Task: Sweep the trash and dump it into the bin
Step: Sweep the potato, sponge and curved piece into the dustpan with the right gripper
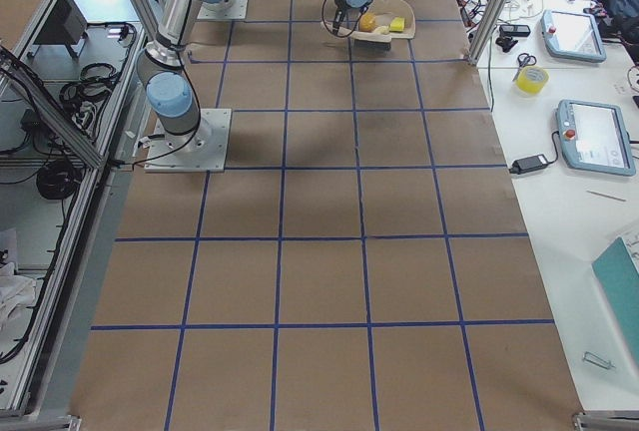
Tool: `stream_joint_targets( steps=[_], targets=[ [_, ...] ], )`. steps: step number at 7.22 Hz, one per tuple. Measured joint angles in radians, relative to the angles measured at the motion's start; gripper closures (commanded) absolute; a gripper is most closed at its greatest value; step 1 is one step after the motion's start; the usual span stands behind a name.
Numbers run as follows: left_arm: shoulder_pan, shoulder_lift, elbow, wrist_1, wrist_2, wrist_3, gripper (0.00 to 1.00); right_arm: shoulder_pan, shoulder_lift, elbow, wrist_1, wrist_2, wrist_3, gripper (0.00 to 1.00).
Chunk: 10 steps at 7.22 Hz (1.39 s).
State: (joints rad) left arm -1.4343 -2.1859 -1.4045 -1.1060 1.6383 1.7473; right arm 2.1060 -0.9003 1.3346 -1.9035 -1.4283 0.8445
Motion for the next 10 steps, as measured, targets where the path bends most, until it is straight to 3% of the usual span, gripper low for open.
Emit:
stream_joint_targets(
  steps=[2, 5, 10],
  targets=[
    [0.000, 0.000, -0.001, 0.000, 0.000, 0.001, 1.00, 0.028, 0.061, -0.106, -0.002, 0.024, 0.041, 1.00],
    [0.000, 0.000, -0.002, 0.000, 0.000, 0.001, 1.00, 0.037, 0.074, -0.161, 0.002, 0.067, 0.044, 1.00],
    [0.008, 0.000, -0.007, 0.000, -0.027, 0.001, 1.00, -0.021, -0.032, -0.127, 0.180, 0.015, -0.008, 1.00]
  ],
)
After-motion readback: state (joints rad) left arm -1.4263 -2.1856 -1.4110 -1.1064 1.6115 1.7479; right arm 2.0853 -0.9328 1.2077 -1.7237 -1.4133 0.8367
